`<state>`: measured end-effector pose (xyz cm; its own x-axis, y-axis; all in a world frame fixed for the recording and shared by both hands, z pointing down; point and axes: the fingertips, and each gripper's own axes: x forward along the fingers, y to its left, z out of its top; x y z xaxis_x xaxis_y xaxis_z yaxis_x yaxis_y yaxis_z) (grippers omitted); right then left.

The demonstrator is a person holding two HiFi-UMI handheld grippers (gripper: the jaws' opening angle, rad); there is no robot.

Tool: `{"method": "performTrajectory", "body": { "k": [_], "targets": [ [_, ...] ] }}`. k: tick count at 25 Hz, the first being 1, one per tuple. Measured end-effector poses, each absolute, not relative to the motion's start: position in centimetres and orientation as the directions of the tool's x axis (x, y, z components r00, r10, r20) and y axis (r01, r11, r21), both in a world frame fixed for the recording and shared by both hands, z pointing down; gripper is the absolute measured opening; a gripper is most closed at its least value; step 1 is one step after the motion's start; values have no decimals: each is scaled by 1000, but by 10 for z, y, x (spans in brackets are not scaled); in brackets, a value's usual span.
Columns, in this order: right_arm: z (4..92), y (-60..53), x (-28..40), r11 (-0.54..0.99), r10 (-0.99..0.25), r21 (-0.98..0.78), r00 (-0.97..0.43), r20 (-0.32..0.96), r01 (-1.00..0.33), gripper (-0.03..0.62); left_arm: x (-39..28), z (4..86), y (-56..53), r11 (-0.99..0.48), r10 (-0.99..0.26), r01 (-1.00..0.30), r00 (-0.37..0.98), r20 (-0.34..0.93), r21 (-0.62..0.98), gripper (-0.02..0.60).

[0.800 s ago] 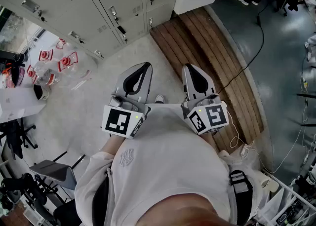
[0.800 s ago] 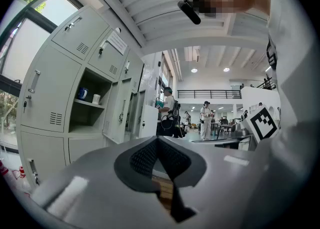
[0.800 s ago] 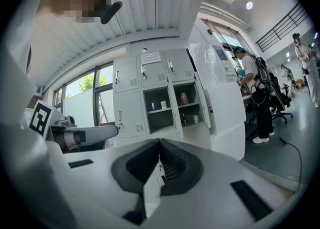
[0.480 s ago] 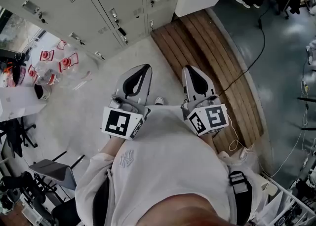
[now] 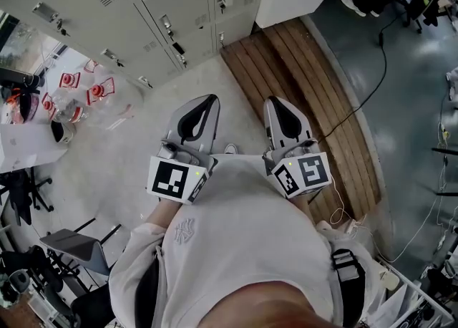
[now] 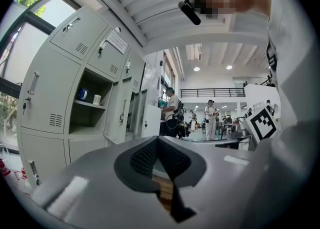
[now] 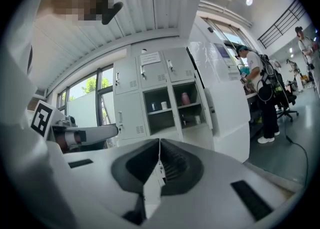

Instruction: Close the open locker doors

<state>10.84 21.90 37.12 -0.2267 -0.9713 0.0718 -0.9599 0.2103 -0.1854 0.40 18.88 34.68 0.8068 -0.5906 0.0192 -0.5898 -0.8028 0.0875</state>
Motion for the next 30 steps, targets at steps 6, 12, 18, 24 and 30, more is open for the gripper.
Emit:
{"method": "performTrajectory", "body": {
  "k": [6,12,18,24,30],
  "targets": [
    [367,216,115,240,-966,-175,-253,59,-955,14,11,351,189,-802,-590,-589,807,19,97,2],
    [372,199,115,251,-960,-184,-268,75,-950,14,6,353,172,-786,-611,-609,791,19,102,2],
    [376,147,108,267,-955,-179,-285,83,-947,14,-3,358,121,-775,-623,-620,782,13,118,2],
    [347,79,99,297,-952,-152,-305,31,-943,14,-12,339,57,-780,-622,-619,783,-8,96,2],
    [346,35,96,311,-949,-156,-316,8,-938,14,-25,342,10,-755,-651,-648,759,-3,96,2]
  ]
}}
